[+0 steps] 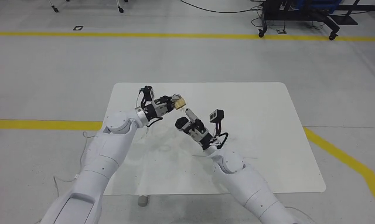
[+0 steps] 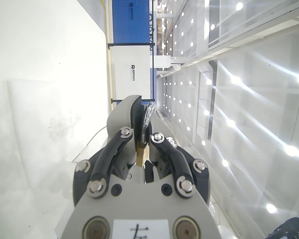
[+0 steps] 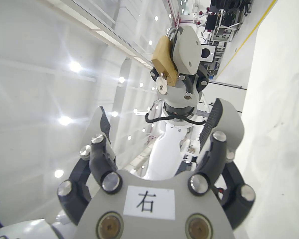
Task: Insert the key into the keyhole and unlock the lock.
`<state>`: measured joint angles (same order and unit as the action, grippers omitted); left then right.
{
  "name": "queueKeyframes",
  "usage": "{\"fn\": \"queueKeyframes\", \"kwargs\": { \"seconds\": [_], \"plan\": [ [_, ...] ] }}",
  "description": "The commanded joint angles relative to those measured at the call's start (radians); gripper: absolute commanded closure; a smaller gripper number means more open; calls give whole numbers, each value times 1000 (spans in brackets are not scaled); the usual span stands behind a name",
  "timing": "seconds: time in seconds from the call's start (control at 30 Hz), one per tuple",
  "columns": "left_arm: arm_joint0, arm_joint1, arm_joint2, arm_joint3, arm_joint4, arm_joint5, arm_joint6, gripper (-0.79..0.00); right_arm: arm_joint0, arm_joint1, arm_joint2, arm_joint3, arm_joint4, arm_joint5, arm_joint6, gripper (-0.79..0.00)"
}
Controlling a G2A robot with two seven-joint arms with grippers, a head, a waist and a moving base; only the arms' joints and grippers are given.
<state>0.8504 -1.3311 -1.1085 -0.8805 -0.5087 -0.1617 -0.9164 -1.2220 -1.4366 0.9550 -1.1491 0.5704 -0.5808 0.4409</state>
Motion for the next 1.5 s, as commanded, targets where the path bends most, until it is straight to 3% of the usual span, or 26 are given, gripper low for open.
{"fn": "queueKeyframes", "kwargs": {
  "seconds": [0.0, 0.13, 0.47, 0.6, 0.77, 0.93, 1.13, 1.3, 1.47],
  "plan": [
    [-1, 0, 0, 4, -5, -3, -16, 0, 7, -1, 7, 11, 65, 22, 51, -265],
    [-4, -1, 1, 7, -3, -12, -25, 0, 16, -2, 19, 31, 103, 35, 91, -166],
    [-12, -3, 9, 15, 13, -25, -26, 0, 23, -7, 28, 45, 113, 68, 116, -179],
    [-15, -3, 12, 17, 25, -30, -24, 0, 27, -10, 28, 49, 113, 73, 114, -117],
    [-19, -3, 14, 20, 31, -34, -35, 0, 32, -14, 36, 57, 118, 76, 104, -105],
    [-25, -4, 19, 23, 40, -33, -43, 0, 34, -16, 43, 64, 124, 86, 104, 0],
    [-28, -6, 24, 27, 42, -40, -53, 0, 33, -21, 45, 67, 154, 110, 120, 0],
    [-27, -6, 26, 22, 49, -58, -59, 0, 34, -28, 49, 73, 268, 174, 192, 0],
    [-22, -5, 20, 12, 46, -95, -62, 0, 41, -35, 77, 101, 483, 296, 356, 0]
  ]
}}
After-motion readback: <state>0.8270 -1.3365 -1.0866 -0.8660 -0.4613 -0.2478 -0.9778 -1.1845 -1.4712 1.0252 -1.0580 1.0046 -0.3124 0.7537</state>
